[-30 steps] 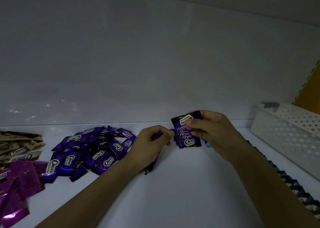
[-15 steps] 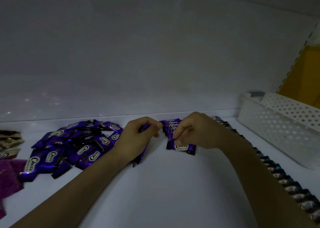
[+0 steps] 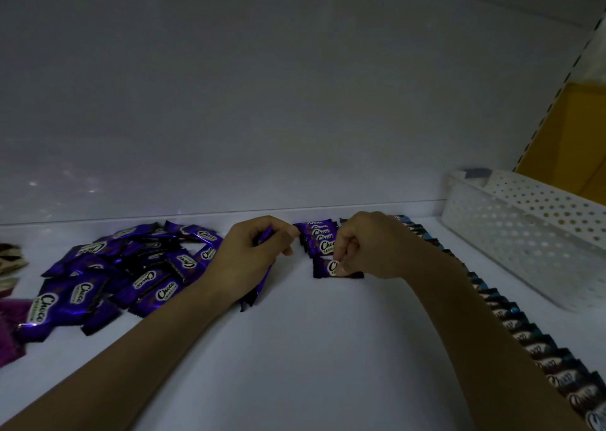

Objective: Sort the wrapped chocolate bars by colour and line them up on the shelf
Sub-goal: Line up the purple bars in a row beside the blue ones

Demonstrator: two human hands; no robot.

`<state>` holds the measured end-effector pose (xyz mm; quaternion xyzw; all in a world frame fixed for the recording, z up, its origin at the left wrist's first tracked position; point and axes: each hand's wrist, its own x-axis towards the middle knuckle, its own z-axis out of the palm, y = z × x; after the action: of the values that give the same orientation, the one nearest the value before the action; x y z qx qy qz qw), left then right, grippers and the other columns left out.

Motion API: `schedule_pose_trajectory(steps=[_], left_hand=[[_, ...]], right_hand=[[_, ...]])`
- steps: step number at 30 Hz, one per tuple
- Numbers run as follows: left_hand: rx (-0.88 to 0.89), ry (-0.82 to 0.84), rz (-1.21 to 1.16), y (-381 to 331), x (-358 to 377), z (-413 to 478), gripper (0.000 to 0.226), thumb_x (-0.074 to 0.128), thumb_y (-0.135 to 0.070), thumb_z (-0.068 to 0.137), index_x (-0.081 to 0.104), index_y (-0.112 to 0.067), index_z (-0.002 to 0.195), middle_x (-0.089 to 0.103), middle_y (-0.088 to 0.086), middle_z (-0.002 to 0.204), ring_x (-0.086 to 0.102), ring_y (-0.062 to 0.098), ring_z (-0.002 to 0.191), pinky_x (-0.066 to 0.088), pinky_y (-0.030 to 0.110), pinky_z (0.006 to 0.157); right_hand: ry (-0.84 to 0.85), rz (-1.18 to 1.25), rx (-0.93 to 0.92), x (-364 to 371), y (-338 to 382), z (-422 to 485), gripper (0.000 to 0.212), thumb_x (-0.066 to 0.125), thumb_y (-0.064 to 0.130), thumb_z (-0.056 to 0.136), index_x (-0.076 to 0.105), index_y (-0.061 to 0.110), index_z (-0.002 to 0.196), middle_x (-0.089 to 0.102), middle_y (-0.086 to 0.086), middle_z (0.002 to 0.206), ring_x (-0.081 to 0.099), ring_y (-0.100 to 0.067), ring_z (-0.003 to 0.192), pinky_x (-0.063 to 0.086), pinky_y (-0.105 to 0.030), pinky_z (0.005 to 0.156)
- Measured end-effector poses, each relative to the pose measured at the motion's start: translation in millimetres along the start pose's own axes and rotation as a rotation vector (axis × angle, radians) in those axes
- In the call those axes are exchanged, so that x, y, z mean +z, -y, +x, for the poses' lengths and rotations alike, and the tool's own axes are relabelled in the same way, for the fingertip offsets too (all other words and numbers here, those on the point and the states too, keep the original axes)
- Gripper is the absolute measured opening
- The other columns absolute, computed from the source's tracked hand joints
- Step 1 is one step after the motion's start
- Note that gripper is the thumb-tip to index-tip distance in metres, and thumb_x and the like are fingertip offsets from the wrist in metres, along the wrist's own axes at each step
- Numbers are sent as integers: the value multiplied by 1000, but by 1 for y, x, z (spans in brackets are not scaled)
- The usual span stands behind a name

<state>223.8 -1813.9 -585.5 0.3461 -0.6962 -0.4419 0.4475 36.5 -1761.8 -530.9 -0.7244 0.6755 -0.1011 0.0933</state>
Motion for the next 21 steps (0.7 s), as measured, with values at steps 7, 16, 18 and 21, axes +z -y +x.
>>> schedule_pose_trajectory(steps=[7, 16, 18, 21], left_hand=[[-17, 7, 6, -2, 0, -1, 17, 58, -20, 93, 70, -24, 83, 67, -13, 66, 54, 0, 59, 45, 23, 67], [-7, 10, 10, -2, -1, -1, 19, 56, -19, 93, 70, -25, 81, 67, -13, 66, 53, -2, 56, 43, 13, 61], [-30, -12, -21, -3, -2, 0, 20, 55, -21, 93, 71, -25, 81, 67, -13, 66, 53, 0, 55, 44, 12, 58], [-136, -114, -176, -5, -5, 2, 26, 53, -21, 96, 72, -21, 78, 66, -8, 64, 51, 7, 51, 43, 15, 50]], right_hand=[[-179, -94, -33, 6, -4, 4, 10, 72, 22, 79, 71, 24, 89, 48, 16, 78, 46, -6, 82, 36, -31, 93], [-242, -113, -38, 14, -8, 8, 11, 70, 26, 81, 68, 25, 92, 48, 15, 81, 46, -6, 84, 31, -26, 85], [-264, -137, -35, 15, -5, 8, 12, 70, 30, 80, 63, 26, 89, 50, 13, 79, 50, -10, 84, 33, -27, 82], [-323, 32, -87, 20, 14, 5, 21, 71, 40, 78, 56, 25, 77, 54, 11, 70, 52, -11, 70, 39, -26, 69]])
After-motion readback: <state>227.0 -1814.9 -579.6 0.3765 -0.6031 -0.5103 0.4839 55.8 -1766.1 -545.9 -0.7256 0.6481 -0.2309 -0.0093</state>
